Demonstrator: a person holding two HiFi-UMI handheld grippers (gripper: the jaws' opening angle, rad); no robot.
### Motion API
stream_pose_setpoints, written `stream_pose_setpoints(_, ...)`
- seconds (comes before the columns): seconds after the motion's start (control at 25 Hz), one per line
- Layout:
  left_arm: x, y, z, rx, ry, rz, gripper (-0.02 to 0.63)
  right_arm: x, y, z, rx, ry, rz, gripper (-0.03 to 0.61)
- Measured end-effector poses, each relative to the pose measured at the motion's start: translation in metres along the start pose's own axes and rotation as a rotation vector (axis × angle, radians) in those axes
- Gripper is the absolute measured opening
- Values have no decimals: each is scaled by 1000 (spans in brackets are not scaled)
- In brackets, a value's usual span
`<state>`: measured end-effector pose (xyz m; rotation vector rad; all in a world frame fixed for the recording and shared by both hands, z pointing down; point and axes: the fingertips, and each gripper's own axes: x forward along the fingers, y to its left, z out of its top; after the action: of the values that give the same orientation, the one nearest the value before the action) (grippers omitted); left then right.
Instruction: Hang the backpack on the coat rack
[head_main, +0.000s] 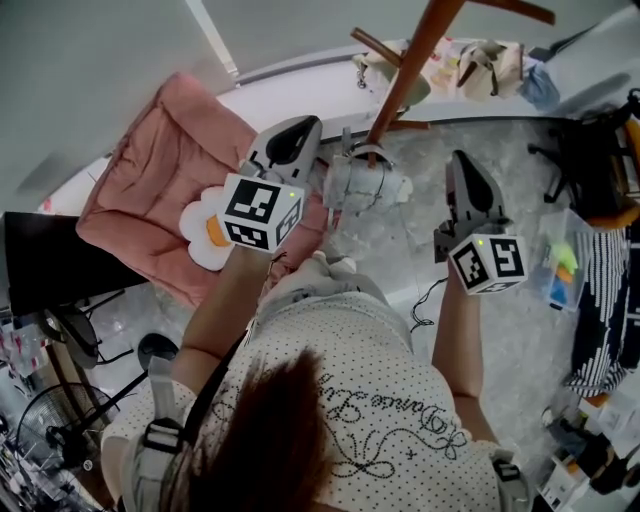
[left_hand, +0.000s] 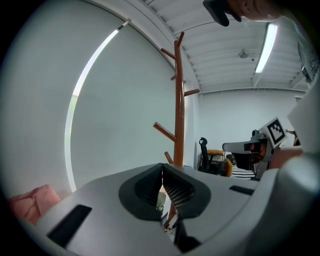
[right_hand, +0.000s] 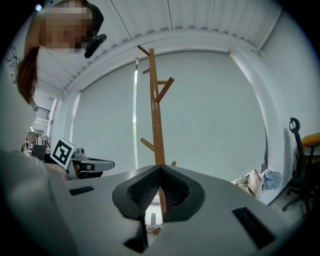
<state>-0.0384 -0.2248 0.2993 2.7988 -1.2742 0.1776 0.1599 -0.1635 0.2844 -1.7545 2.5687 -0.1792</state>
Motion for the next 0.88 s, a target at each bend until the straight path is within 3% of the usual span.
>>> stream_pose_setpoints(0.4, -5, -3, 11, 46, -14, 11, 5, -8, 4, 30, -20, -59, -41, 23)
stream_pose_setpoints(0.88, -7, 3, 11, 69, -16, 39, 5, -7, 3, 22, -39, -46, -71, 37)
